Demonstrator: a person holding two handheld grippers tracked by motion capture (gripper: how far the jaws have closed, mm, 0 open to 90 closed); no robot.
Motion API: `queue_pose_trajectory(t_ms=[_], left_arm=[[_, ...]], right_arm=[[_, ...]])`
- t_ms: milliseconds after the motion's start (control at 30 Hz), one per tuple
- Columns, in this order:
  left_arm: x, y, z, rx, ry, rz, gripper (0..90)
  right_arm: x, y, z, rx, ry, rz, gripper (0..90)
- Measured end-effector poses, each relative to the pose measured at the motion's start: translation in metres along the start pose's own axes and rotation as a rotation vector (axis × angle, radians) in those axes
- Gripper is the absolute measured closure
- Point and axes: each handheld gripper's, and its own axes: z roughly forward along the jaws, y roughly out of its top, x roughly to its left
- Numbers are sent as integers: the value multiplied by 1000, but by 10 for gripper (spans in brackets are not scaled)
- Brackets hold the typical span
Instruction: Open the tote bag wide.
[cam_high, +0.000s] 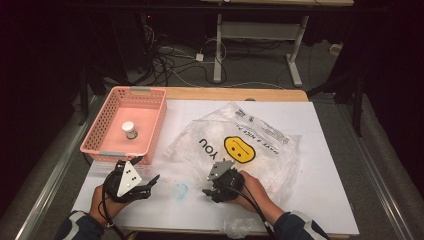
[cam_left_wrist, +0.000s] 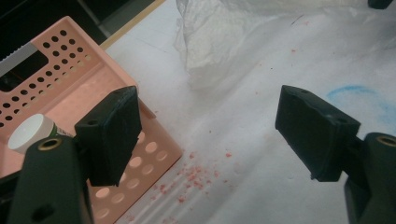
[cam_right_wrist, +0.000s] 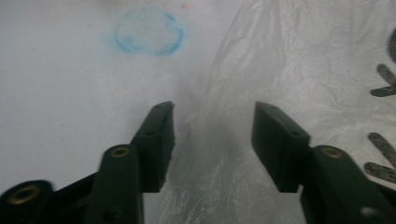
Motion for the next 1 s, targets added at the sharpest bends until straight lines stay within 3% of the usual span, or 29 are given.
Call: queue_pose_trajectory(t_ms=[33, 67, 133, 233, 300, 367, 400, 500, 667, 767, 833, 1000], left_arm=[[0, 0, 0, 0, -1, 0, 221], [0, -1, 0, 0, -1, 1, 221], [0, -1, -1, 4, -2, 4, 221], [0, -1, 0, 7, -1, 4, 221], [0, -1, 0, 10, -1, 6, 221], [0, 0, -1, 7, 3, 3, 221], [0, 0, -1, 5, 3, 0, 221], [2, 1, -1, 6, 4, -2, 221], [5, 4, 0, 3, 13, -9, 220], [9, 8, 0, -7, 19, -39, 221], [11, 10, -1, -18, 14, -62, 221], [16, 13, -3, -26, 31, -66, 221]], right_arm=[[0, 0, 0, 0, 0, 0, 566], [-3, -2, 5, -5, 21, 24, 640], [-6, -2, 5, -10, 18, 40, 729], [-7, -3, 4, -16, 13, 52, 810], [-8, -4, 4, -18, 4, 50, 847], [-9, -3, 0, -26, -36, 54, 893], [-11, -3, -4, -64, -51, 64, 900], [-15, -2, -9, -89, -77, 74, 900], [-38, 0, -23, -146, -157, 126, 900], [-51, 7, -32, -187, -209, 140, 900], [-60, 14, -42, -238, -226, 163, 900], [-67, 21, -61, -287, -245, 169, 900]])
